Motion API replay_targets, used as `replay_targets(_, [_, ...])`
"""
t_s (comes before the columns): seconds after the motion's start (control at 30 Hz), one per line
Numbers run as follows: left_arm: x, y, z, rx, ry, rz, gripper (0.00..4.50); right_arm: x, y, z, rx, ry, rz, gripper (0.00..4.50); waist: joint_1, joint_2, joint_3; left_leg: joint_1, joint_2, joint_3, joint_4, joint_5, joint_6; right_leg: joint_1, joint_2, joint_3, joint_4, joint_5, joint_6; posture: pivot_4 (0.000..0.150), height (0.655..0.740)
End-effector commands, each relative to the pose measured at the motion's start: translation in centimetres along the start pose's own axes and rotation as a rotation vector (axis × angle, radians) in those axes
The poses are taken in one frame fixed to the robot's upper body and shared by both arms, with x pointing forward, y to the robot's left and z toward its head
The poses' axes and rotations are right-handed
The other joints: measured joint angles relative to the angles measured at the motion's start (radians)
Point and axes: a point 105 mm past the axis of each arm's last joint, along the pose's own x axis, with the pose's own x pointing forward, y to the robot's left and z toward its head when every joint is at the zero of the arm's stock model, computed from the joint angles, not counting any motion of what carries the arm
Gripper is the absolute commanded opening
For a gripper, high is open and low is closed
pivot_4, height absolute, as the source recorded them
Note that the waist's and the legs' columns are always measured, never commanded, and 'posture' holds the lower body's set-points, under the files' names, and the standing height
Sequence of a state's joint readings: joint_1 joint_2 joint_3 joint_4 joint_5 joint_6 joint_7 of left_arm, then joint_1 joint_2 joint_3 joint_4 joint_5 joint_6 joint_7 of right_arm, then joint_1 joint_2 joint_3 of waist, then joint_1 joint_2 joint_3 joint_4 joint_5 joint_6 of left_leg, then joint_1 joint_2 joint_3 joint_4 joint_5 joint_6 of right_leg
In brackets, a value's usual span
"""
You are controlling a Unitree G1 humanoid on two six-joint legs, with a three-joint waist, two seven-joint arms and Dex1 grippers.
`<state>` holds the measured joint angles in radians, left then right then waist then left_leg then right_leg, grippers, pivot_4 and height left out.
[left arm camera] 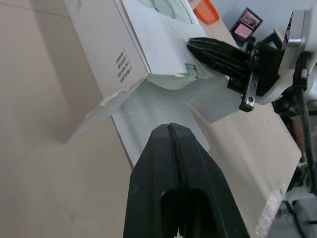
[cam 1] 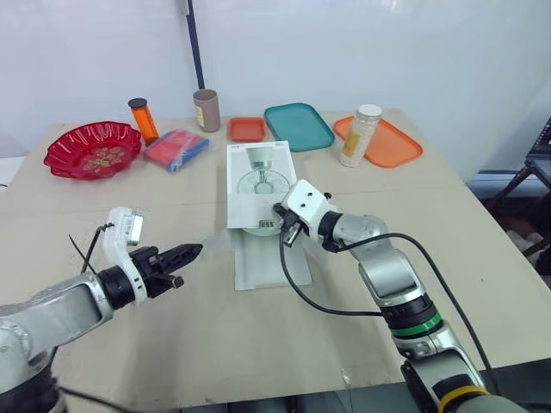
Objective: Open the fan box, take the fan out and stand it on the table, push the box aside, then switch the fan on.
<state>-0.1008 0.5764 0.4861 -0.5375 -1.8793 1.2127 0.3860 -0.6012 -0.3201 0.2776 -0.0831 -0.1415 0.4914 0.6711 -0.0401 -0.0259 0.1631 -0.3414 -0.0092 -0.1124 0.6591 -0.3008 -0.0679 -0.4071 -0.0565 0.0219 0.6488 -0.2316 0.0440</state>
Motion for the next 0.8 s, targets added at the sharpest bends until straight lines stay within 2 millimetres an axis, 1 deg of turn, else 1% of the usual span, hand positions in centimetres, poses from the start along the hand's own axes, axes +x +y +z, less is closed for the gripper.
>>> replay_targets(0.03, [0.9,-1.4,-0.4,-0.058,0.001,-0.01,0.0,0.7,1.6,-1.2,0.022,0.044,0.059,0.03,0.005,0.0,0.0,0.0,-0.001,0.001,0.0,0.0,0.0,0.001,0.0,0.0,0.0,0.0,0.0,0.15,0.7255])
replay_targets(0.13, [2.3,-1.9,-0.8,-0.12,-0.002,-0.005,0.0,0.8,1.7,-1.0,0.018,0.04,0.056,0.03,0.005,0.0,-0.001,0.002,-0.001,0.003,0.0,0.0,0.0,0.001,0.001,0.0,0.0,0.0,0.0,0.15,0.7255])
replay_targets(0.23, [3.2,-2.2,-2.5,-0.137,0.057,0.017,0.0,0.7,1.8,-1.0,0.012,0.036,0.055,0.03,0.001,0.0,-0.001,0.003,0.001,0.004,-0.001,0.0,0.0,0.001,0.002,0.001,0.0,-0.001,-0.002,0.15,0.7255])
replay_targets(0.37, [4.1,-2.1,-4.2,-0.094,0.056,0.037,0.0,0.6,1.7,-1.0,0.01,0.035,0.05,0.03,-0.001,0.0,-0.001,0.003,0.001,0.005,-0.002,0.0,0.0,0.0,0.003,0.002,0.0,-0.001,-0.002,0.15,0.7255])
replay_targets(0.4, [4.3,-2.0,-4.4,-0.096,0.033,0.042,0.0,0.6,1.7,-1.0,0.007,0.037,0.049,0.03,-0.001,0.0,-0.001,0.003,0.001,0.005,-0.002,0.0,0.0,0.0,0.003,0.002,-0.001,-0.001,-0.002,0.15,0.7255])
replay_targets(0.57, [5.5,-1.2,-3.7,-0.124,-0.112,0.059,0.0,0.6,1.5,-1.0,-0.002,0.041,0.047,0.03,-0.001,0.0,-0.001,0.003,0.001,0.005,-0.002,-0.001,0.001,0.001,0.004,0.003,-0.001,-0.001,-0.002,0.15,0.7255])
replay_targets(0.6, [5.8,-1.0,-3.7,-0.127,-0.131,0.057,0.57,0.6,1.5,-1.0,-0.004,0.042,0.046,0.0,-0.001,0.0,-0.001,0.003,0.001,0.005,-0.002,-0.001,0.001,0.001,0.004,0.003,-0.001,-0.001,-0.002,0.15,0.7255])
replay_targets(0.67, [6.5,-0.9,-3.4,-0.135,-0.175,0.05,1.07,0.5,1.5,-1.1,-0.005,0.044,0.045,0.0,-0.001,0.0,-0.001,0.003,0.001,0.005,-0.002,-0.001,0.001,0.001,0.004,0.003,-0.002,-0.001,-0.002,0.15,0.7255])
replay_targets(0.73, [7.2,-0.9,-3.2,-0.148,-0.197,0.031,1.88,0.5,1.4,-1.1,-0.008,0.048,0.044,0.0,0.0,0.0,-0.001,0.002,0.001,0.005,-0.002,-0.001,0.001,0.001,0.004,0.003,-0.002,-0.001,-0.002,0.15,0.7255])
replay_targets(0.77, [7.5,-0.9,-3.4,-0.148,-0.193,0.021,2.16,0.5,1.4,-1.2,-0.008,0.05,0.043,0.0,0.0,0.0,-0.001,0.002,0.001,0.005,-0.002,-0.001,0.001,0.001,0.004,0.003,-0.002,-0.001,-0.002,0.15,0.7255])
replay_targets(0.8, [7.9,-0.9,-3.6,-0.156,-0.185,0.01,2.63,0.4,1.4,-1.2,-0.01,0.053,0.042,0.0,-0.001,0.0,-0.001,0.002,0.001,0.005,-0.002,-0.001,0.001,0.001,0.004,0.003,-0.002,-0.001,-0.002,0.15,0.7255])
